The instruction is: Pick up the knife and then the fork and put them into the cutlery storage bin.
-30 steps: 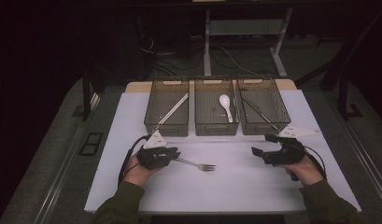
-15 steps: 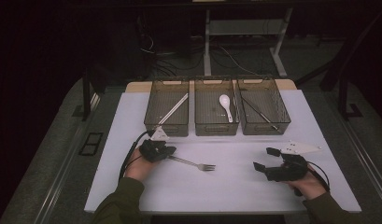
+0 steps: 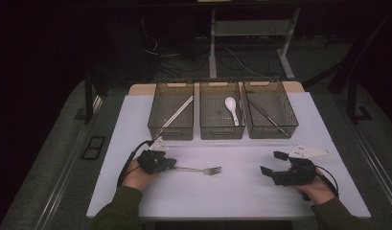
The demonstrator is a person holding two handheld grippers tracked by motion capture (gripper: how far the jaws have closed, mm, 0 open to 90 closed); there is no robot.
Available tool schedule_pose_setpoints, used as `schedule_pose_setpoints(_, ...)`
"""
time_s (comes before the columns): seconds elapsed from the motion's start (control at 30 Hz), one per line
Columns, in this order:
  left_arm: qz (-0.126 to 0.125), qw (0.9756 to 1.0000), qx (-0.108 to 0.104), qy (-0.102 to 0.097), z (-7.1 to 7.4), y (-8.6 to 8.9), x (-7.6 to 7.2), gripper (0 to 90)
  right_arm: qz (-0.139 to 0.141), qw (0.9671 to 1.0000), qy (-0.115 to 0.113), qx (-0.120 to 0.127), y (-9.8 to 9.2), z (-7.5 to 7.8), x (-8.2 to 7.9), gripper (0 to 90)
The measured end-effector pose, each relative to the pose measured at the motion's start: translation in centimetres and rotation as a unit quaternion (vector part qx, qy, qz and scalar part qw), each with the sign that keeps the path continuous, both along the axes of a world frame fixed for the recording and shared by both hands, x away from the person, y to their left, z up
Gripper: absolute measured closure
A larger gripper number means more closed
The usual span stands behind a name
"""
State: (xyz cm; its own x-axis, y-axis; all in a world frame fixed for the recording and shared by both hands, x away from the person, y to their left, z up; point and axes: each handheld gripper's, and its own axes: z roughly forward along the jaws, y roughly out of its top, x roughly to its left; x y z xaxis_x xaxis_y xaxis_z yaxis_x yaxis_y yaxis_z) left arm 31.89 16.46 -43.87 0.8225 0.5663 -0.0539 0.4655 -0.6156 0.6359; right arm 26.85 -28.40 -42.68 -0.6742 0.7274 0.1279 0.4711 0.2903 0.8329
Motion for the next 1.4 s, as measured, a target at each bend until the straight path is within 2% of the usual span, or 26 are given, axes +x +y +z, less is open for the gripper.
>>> schedule_pose_setpoints(0.13, -0.021, 0.9997, 0.012, 0.007, 0.3, -0.2, -0.9, 89.0, -0.001, 1.0000, -0.001, 0.000, -0.1, 0.0, 0.0, 18.9)
schedule_pose_setpoints(0.3, -0.035, 0.9992, 0.009, 0.019, 0.3, -0.4, -2.2, 89.0, -0.001, 1.0000, -0.002, 0.000, -0.1, 0.0, 0.0, 18.9)
schedule_pose_setpoints(0.37, -0.028, 0.9993, 0.007, 0.021, 0.3, -0.5, -2.5, 88.9, -0.001, 1.0000, -0.002, 0.000, -0.1, 0.0, 0.0, 18.9)
schedule_pose_setpoints(0.4, -0.033, 0.9993, 0.010, 0.011, 0.3, -0.5, -2.3, 88.8, -0.001, 1.0000, -0.002, 0.000, -0.1, 0.0, 0.0, 18.9)
schedule_pose_setpoints(0.43, -0.023, 0.9996, 0.001, 0.014, 0.4, -0.6, -2.4, 85.8, -0.001, 1.0000, -0.002, -0.001, 0.0, 0.0, 0.0, 18.9)
schedule_pose_setpoints(0.53, -0.025, 0.9994, -0.021, 0.010, 0.8, -0.9, -2.2, 78.8, 0.000, 1.0000, -0.004, 0.000, 0.0, 0.0, 0.0, 18.9)
schedule_pose_setpoints(0.63, -0.038, 0.9984, -0.043, 0.001, 1.2, -1.7, -2.3, 73.8, 0.001, 1.0000, -0.003, -0.001, 0.0, 0.0, 0.0, 18.9)
schedule_pose_setpoints(0.77, -0.056, 0.9968, -0.056, -0.012, 1.4, -3.1, -2.4, 73.0, 0.002, 1.0000, -0.003, -0.001, 0.0, 0.0, 0.0, 18.9)
schedule_pose_setpoints(1.0, -0.080, 0.9957, -0.043, -0.017, 0.6, -5.1, -1.9, 73.4, 0.001, 1.0000, -0.004, 0.000, 0.0, 0.0, 0.1, 18.9)
schedule_pose_setpoints(1.17, -0.084, 0.9958, -0.034, -0.014, -0.1, -5.2, -1.5, 75.1, 0.002, 1.0000, -0.003, -0.001, 0.0, 0.0, 0.0, 18.9)
schedule_pose_setpoints(1.3, -0.086, 0.9956, -0.036, -0.008, -0.5, -5.6, -1.5, 75.9, 0.002, 1.0000, -0.003, -0.001, 0.0, 0.0, 0.0, 18.9)
schedule_pose_setpoints(1.33, -0.093, 0.9953, -0.025, -0.011, -0.6, -5.7, -1.5, 76.2, 0.001, 1.0000, -0.003, 0.000, 0.0, 0.0, 0.0, 18.9)
schedule_pose_setpoints(1.4, -0.095, 0.9950, -0.027, -0.012, -0.7, -5.7, -1.5, 76.9, 0.002, 1.0000, -0.003, -0.001, 0.1, 0.0, 0.0, 18.9)
